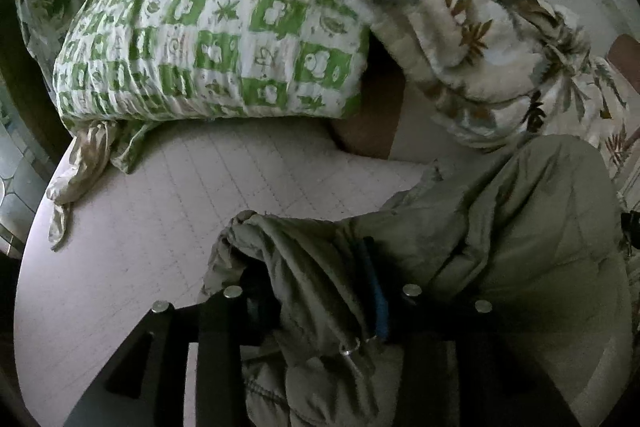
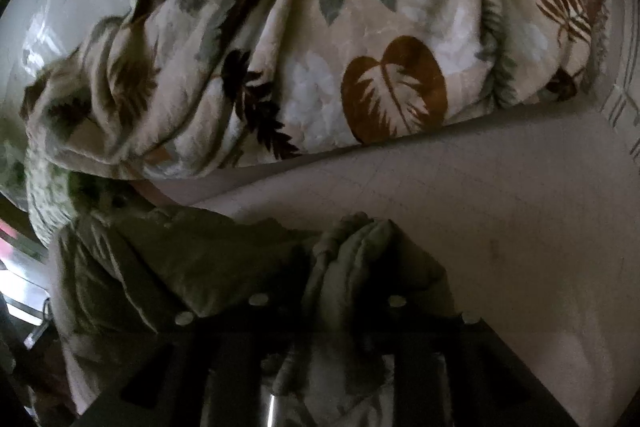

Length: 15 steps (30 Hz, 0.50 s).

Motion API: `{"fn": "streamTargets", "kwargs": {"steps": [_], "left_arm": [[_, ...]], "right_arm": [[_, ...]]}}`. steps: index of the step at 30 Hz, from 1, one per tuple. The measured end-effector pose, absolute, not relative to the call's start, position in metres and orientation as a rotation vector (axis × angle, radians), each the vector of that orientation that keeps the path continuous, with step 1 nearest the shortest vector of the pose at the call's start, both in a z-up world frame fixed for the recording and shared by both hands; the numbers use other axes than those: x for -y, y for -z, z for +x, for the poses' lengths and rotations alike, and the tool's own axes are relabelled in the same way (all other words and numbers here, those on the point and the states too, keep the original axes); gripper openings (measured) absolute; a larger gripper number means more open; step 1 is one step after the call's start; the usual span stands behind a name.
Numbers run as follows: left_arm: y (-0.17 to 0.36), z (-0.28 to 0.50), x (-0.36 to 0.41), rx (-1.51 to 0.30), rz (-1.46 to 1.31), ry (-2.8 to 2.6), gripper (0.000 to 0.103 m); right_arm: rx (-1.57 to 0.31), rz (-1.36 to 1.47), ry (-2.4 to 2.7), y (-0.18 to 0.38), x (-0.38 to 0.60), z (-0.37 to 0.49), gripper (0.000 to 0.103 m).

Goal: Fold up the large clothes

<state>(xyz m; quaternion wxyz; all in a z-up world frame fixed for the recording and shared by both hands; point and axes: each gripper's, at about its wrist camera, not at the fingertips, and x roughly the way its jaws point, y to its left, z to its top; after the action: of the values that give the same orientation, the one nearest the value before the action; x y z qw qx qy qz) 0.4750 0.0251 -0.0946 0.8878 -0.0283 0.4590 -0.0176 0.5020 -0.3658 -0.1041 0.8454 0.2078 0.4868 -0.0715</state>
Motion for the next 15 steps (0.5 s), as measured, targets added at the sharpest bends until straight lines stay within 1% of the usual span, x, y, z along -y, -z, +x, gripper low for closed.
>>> {"fn": "streamTargets", "kwargs": {"steps": [1, 2, 3, 4, 5, 6, 7, 8, 9, 15], "left_arm": [[0.094, 0.476, -0.026, -0.959, -0.066, 0.038, 0.041], [0.092, 0.476, -0.028, -0.962, -0.081, 0.039, 0.043], [0.091, 0.475, -0.030, -0.962, -0.095, 0.041, 0.045], [0.091, 0.475, -0.032, -0.960, -0.110, 0.042, 0.046], [0.089, 0.474, -0.032, -0.954, -0.113, 0.036, 0.052], [0.086, 0.472, -0.032, -0.939, -0.102, 0.021, 0.062], [0.084, 0.471, -0.033, -0.921, -0.088, 0.009, 0.070], [0.079, 0.469, -0.033, -0.897, -0.071, 0.004, 0.083], [0.075, 0.467, -0.033, -0.885, -0.061, 0.004, 0.086], [0.060, 0.460, -0.020, -0.876, -0.030, 0.051, 0.086]], "right_arm": [[-1.029, 0.462, 0.138, 0.102, 0.368, 0.501, 0.030], [-1.031, 0.483, 0.128, 0.101, 0.370, 0.501, 0.038], [-1.027, 0.515, 0.115, 0.099, 0.373, 0.499, 0.062], [-1.014, 0.534, 0.109, 0.097, 0.375, 0.498, 0.082], [-0.985, 0.550, 0.113, 0.093, 0.377, 0.494, 0.103], [-0.968, 0.555, 0.113, 0.089, 0.379, 0.491, 0.103], [-0.960, 0.553, 0.110, 0.086, 0.380, 0.490, 0.103], [-0.951, 0.542, 0.106, 0.083, 0.380, 0.488, 0.103], [-0.947, 0.533, 0.105, 0.080, 0.379, 0.487, 0.103], [-0.935, 0.464, 0.093, 0.066, 0.362, 0.478, 0.103]]}}
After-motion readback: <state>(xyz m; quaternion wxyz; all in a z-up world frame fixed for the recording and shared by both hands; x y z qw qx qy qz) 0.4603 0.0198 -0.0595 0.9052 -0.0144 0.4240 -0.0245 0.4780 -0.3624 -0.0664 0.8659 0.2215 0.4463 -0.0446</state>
